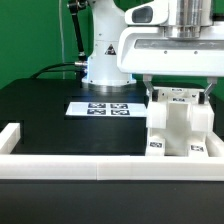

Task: Assemble chair

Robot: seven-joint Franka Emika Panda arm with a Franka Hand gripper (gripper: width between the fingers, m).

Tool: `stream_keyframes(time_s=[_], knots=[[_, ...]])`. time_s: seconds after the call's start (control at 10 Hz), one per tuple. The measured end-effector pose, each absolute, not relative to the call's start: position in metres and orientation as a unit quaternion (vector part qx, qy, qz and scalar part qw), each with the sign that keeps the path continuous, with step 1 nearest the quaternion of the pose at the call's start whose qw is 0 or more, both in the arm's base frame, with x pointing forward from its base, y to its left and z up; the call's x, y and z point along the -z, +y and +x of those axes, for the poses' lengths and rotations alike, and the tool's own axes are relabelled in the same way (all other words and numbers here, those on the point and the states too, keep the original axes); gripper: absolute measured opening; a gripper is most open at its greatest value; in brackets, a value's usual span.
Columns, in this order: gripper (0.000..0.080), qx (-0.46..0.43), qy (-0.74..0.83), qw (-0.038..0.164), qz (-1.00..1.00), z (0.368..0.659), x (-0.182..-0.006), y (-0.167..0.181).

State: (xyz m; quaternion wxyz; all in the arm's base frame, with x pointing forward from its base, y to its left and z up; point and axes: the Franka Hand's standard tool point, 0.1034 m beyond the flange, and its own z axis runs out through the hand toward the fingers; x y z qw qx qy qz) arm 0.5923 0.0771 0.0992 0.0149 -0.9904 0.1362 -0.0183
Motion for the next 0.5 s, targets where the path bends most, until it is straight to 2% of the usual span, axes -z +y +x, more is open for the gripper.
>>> stream_keyframes(time_s=[0.5], knots=[[0.0649, 0.048, 0.137, 0.014, -0.989, 0.619, -0.102, 0.072]])
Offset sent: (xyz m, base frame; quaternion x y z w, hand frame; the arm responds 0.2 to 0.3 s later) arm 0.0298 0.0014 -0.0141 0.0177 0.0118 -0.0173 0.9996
